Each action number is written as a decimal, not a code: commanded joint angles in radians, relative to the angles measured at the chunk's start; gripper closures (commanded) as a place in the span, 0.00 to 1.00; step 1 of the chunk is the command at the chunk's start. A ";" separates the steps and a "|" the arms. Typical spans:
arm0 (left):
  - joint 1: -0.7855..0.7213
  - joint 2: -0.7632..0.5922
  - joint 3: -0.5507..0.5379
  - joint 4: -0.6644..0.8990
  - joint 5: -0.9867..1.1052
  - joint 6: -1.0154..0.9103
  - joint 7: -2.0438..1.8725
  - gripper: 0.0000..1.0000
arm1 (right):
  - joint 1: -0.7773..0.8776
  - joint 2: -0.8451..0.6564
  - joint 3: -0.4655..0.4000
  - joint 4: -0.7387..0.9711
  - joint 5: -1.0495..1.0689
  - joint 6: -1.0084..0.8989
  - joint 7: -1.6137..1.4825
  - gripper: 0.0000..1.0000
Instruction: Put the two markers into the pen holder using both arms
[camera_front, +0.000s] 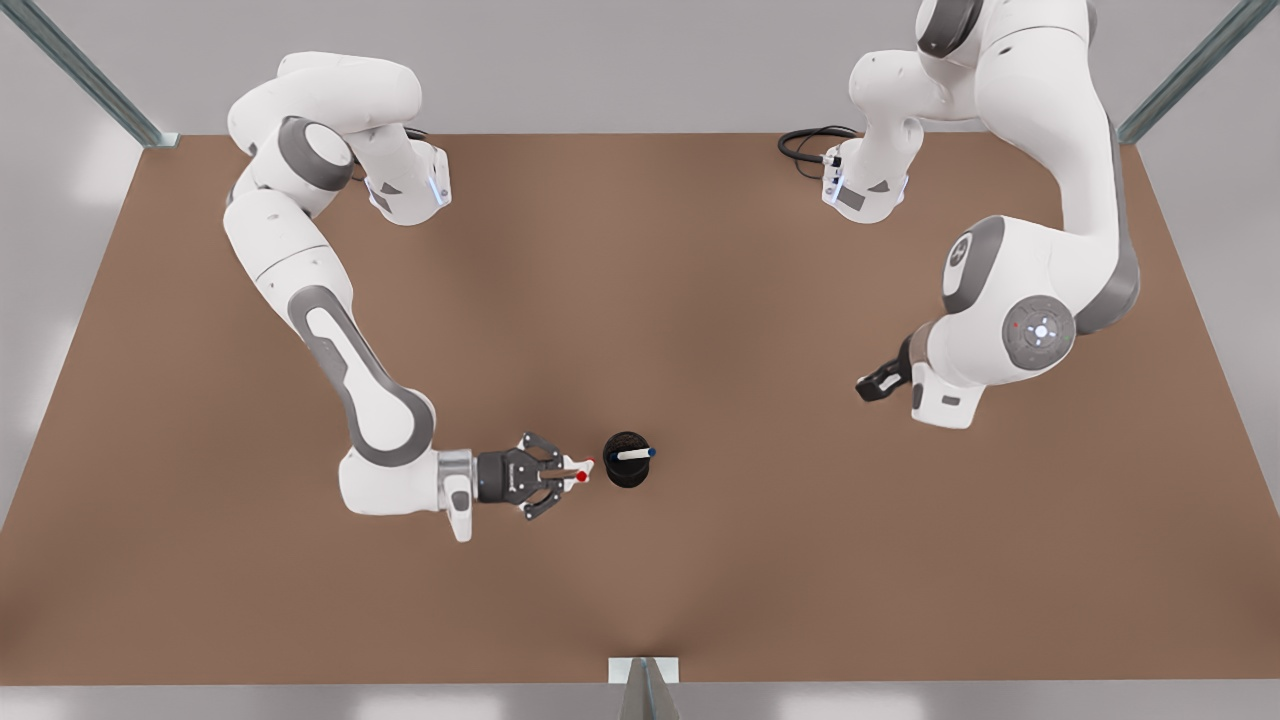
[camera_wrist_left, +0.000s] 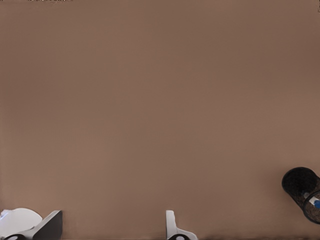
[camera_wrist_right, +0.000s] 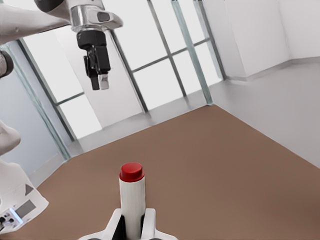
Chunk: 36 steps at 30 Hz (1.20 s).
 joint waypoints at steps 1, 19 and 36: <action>-0.001 -0.002 0.000 0.002 0.001 -0.063 0.707 0.00 | 0.011 -0.001 0.003 0.001 0.031 0.053 -0.396 0.71; -0.006 -0.003 -0.002 0.020 -0.003 -0.086 0.658 0.00 | 0.051 0.023 0.006 -0.081 0.093 0.115 -0.548 0.71; -0.006 0.000 -0.002 0.029 -0.003 -0.084 0.658 0.00 | 0.054 0.059 0.003 -0.122 0.096 0.141 -0.582 0.00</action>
